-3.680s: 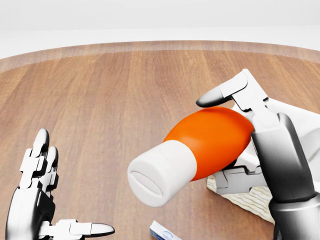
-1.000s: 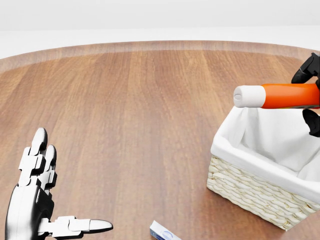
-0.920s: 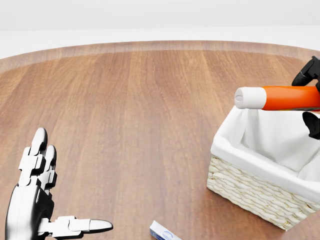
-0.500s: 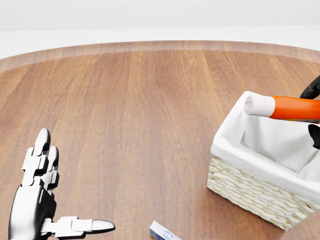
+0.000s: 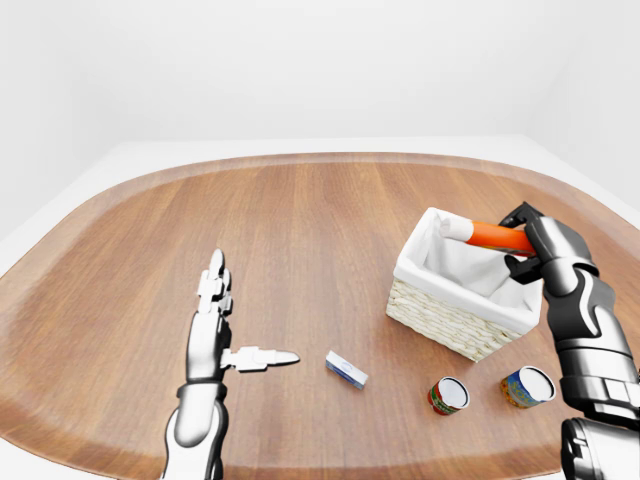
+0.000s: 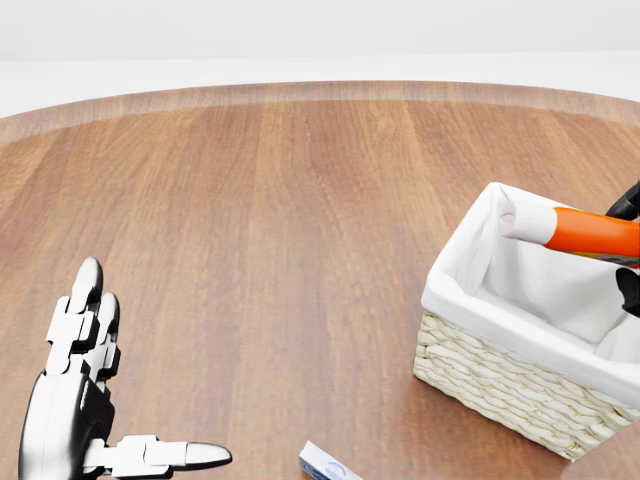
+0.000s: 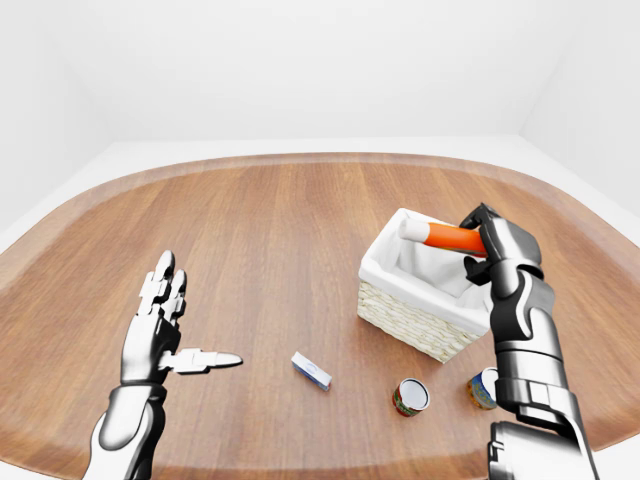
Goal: Pick up the ketchup, and put it in the basket.
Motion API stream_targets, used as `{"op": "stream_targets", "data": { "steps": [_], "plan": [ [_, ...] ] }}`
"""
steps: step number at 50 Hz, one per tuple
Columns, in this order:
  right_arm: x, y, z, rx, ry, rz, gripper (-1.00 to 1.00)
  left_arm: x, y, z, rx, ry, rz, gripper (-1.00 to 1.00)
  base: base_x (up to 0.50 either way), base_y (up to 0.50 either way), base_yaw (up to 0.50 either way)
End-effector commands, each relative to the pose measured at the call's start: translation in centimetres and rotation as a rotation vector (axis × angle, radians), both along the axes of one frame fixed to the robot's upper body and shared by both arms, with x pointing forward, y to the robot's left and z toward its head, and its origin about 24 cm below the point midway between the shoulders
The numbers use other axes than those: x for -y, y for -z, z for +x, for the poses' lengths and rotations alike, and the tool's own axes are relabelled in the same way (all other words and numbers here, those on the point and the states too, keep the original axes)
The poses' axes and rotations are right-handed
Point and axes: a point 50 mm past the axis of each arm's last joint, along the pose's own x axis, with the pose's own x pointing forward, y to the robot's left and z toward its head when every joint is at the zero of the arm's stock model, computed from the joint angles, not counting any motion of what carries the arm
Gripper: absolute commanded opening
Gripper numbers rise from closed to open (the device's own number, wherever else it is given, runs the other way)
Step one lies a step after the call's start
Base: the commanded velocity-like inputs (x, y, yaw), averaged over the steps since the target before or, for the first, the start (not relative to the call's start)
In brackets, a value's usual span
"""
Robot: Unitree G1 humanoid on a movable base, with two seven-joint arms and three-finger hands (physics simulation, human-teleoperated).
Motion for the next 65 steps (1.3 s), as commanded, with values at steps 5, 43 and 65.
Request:
{"op": "stream_targets", "data": {
  "steps": [5,43,65],
  "plan": [
    [0.7,1.4,0.4,-0.005,0.061,0.02,-1.0,0.1,0.0,-0.1,0.002,0.004,0.001,1.0,0.0,0.0,0.0],
    [1.2,4.9,1.1,-0.056,0.153,0.048,-1.0,0.1,-0.1,-0.1,0.003,0.005,0.0,1.0,0.0,0.0,0.0],
    [1.0,6.8,0.8,-0.046,0.161,0.06,-1.0,0.1,0.2,0.1,-0.001,0.005,0.005,1.0,0.0,0.0,0.0]
  ]
}}
